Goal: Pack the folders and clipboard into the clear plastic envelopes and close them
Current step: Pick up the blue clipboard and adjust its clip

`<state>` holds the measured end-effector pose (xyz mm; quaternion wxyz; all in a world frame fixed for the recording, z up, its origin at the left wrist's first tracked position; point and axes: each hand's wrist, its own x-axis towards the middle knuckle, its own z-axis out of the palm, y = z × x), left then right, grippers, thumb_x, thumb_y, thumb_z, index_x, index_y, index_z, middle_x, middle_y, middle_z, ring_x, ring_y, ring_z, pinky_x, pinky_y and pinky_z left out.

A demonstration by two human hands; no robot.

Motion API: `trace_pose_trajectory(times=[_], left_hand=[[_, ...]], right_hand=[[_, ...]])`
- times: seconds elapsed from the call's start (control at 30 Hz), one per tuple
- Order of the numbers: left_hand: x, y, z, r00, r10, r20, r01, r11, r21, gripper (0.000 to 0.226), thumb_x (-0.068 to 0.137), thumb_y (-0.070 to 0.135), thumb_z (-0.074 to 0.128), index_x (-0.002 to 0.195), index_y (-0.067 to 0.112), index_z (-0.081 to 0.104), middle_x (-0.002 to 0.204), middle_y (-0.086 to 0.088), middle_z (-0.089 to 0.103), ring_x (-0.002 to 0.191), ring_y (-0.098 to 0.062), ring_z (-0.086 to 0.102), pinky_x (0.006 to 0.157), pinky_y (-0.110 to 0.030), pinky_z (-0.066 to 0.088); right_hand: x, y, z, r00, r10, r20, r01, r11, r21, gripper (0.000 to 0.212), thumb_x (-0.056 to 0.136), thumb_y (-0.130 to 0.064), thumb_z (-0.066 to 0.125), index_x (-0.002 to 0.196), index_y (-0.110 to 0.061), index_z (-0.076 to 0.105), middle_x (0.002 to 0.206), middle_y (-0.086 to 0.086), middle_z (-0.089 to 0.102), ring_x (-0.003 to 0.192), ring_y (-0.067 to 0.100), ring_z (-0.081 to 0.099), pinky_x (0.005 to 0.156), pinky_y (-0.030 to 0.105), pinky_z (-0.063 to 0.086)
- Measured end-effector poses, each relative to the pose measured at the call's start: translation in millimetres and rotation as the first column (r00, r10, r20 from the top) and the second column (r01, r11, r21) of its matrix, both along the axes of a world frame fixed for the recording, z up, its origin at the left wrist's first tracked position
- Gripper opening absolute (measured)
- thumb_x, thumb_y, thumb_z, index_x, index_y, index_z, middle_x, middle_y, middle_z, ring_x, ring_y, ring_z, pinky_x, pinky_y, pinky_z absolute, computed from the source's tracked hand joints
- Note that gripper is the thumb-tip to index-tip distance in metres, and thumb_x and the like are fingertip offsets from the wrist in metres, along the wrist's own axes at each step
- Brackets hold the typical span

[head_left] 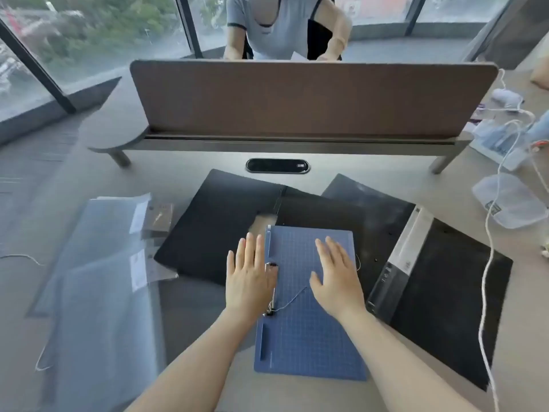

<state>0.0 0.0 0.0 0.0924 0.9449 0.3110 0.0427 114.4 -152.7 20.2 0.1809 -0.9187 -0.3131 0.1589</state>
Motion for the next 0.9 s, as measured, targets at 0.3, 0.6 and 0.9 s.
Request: trace_pose_trajectory(times=[0.3, 0.6, 0.9], left_hand=[[-13.4, -11.6, -31.8, 0.993, -0.012, -0.121, -0.004, 0.992, -0.128, 0.067, 0.094, 0.041, 0.050, 0.150, 0.006, 0.033, 0.148, -0.010, 0.048, 0.139, -0.034, 0.041, 0.113, -0.049, 0.033], [-7.9, -17.9, -17.1, 0.989, 0.146, 0.001, -0.131, 0.895, -0.427, 0.057, 0.093, 0.016, 0.053, 0.148, 0.015, 0.038, 0.135, 0.002, 0.059, 0.128, -0.027, 0.042, 0.100, -0.038, 0.038], [7.6, -14.0, -17.8, 0.824, 0.566, 0.026, -0.296, 0.470, -0.832, 0.036, 0.094, 0.015, 0.055, 0.128, 0.027, 0.056, 0.094, 0.024, 0.061, 0.088, -0.001, 0.061, 0.061, -0.005, 0.046]], right_hand=[[-15.8, -28.8, -36.5, 0.985, -0.168, -0.044, 0.155, 0.965, -0.211, 0.066, 0.098, -0.034, 0.045, 0.156, -0.019, 0.017, 0.165, 0.005, 0.016, 0.151, 0.026, 0.016, 0.119, 0.043, 0.026], [-6.6, -27.2, -34.0, 0.786, -0.593, -0.176, 0.593, 0.803, -0.056, 0.056, 0.094, -0.023, 0.052, 0.147, -0.020, 0.036, 0.146, 0.002, 0.046, 0.132, 0.027, 0.040, 0.097, 0.047, 0.051], [15.7, -20.0, -33.1, 0.530, -0.742, -0.411, 0.815, 0.579, 0.004, 0.034, 0.091, -0.004, 0.046, 0.124, -0.001, 0.056, 0.117, 0.013, 0.063, 0.100, 0.036, 0.063, 0.086, 0.054, 0.056]])
